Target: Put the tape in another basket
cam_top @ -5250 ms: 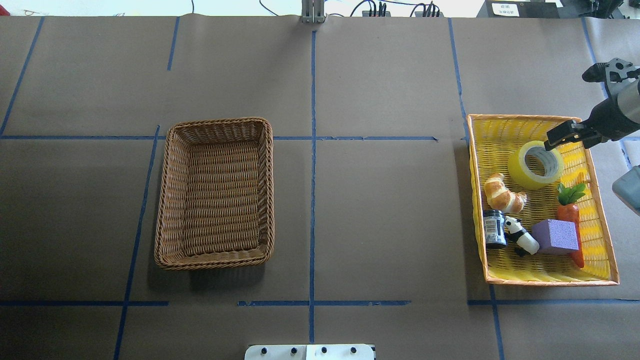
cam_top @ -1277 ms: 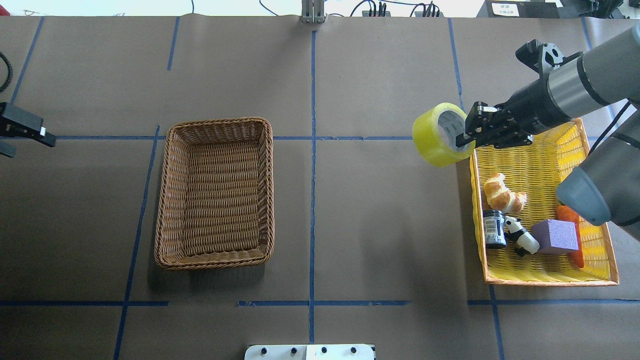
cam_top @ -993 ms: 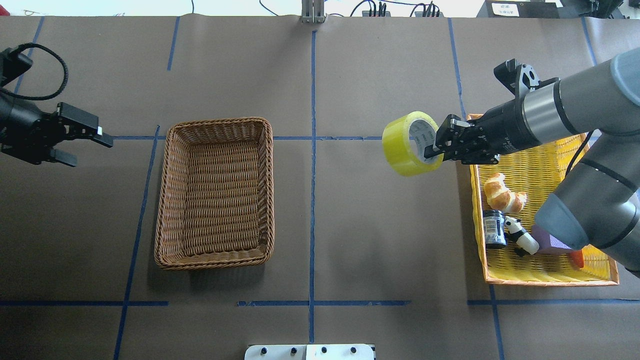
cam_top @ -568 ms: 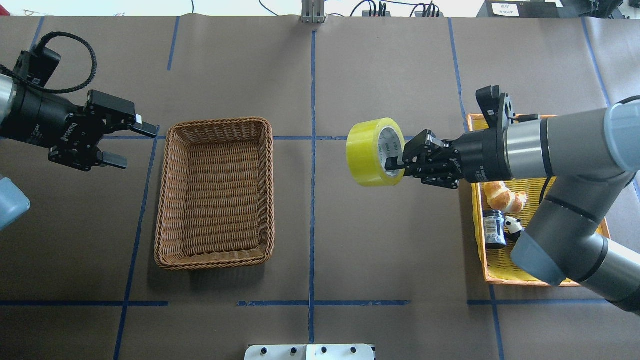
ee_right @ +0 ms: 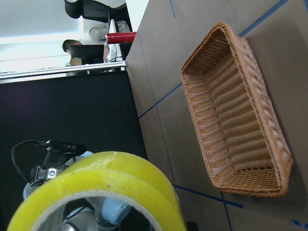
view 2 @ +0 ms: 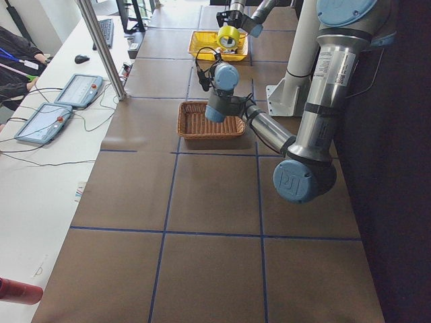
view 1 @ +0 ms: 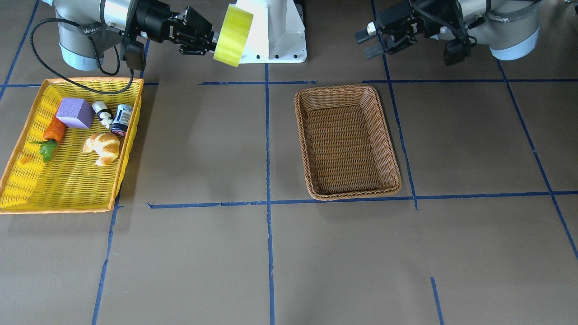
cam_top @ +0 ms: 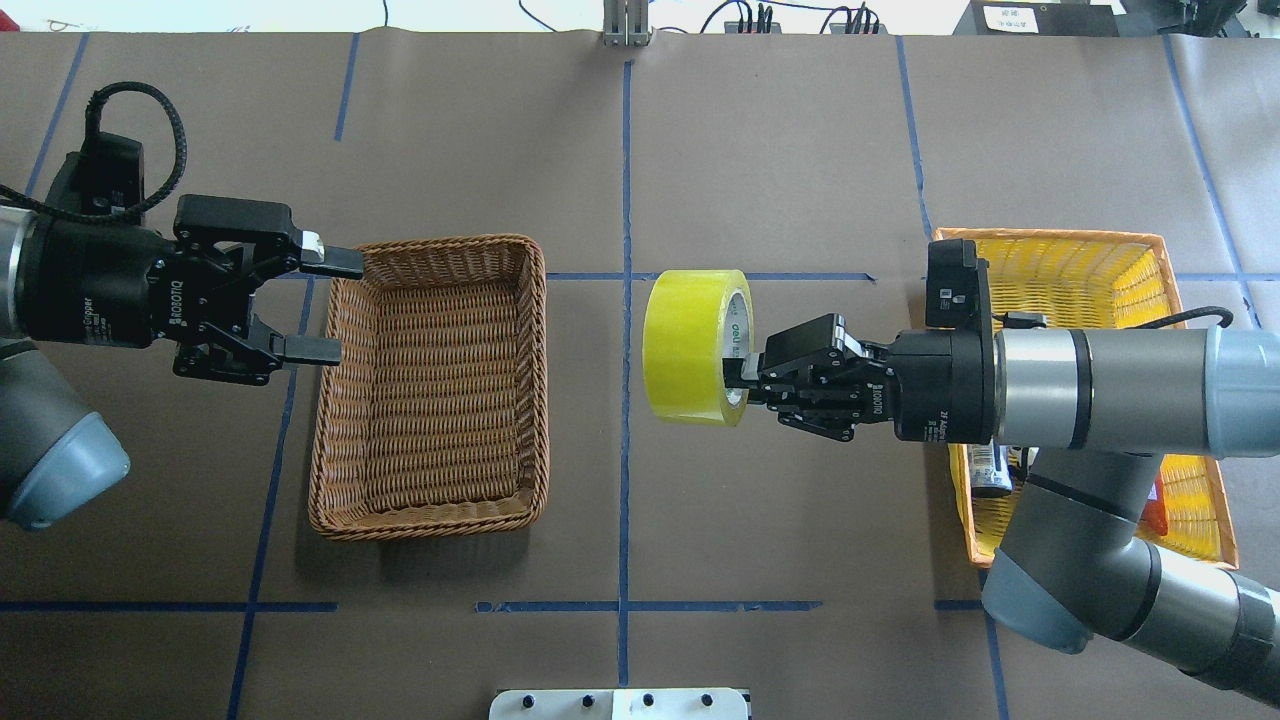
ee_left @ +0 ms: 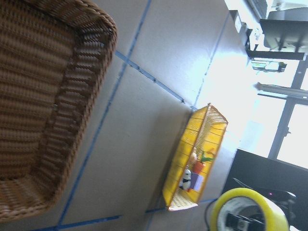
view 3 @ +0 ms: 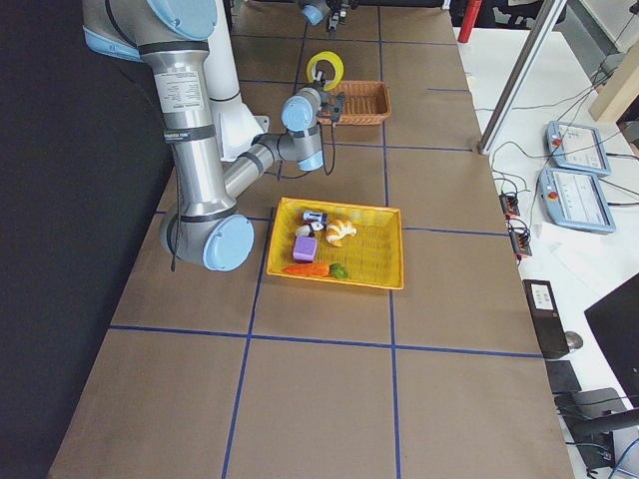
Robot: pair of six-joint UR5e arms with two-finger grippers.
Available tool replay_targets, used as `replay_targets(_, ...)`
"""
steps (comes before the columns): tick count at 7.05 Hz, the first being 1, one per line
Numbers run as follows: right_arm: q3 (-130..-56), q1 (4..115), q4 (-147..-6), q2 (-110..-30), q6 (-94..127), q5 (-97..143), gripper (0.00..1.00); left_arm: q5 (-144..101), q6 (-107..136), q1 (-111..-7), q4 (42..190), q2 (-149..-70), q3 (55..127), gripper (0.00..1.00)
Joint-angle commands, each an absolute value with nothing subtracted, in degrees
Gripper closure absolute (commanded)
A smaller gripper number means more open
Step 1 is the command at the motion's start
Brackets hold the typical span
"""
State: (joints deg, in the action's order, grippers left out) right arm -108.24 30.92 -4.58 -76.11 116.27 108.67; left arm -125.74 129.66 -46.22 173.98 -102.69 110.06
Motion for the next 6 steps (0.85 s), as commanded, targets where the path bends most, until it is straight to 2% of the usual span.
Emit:
replay_targets(1,-108.37,28.23,-2.02,-72.53,116.81,107.75,0.98,-113.86,138.59,-38.45,184.20,-105.63,110.82,0.00)
replay_targets(6,-108.11,21.28,-2.72,-69.52,116.63,107.32,0.98,-113.47,138.87,-35.69,184.57,-109.16,110.92,0.00)
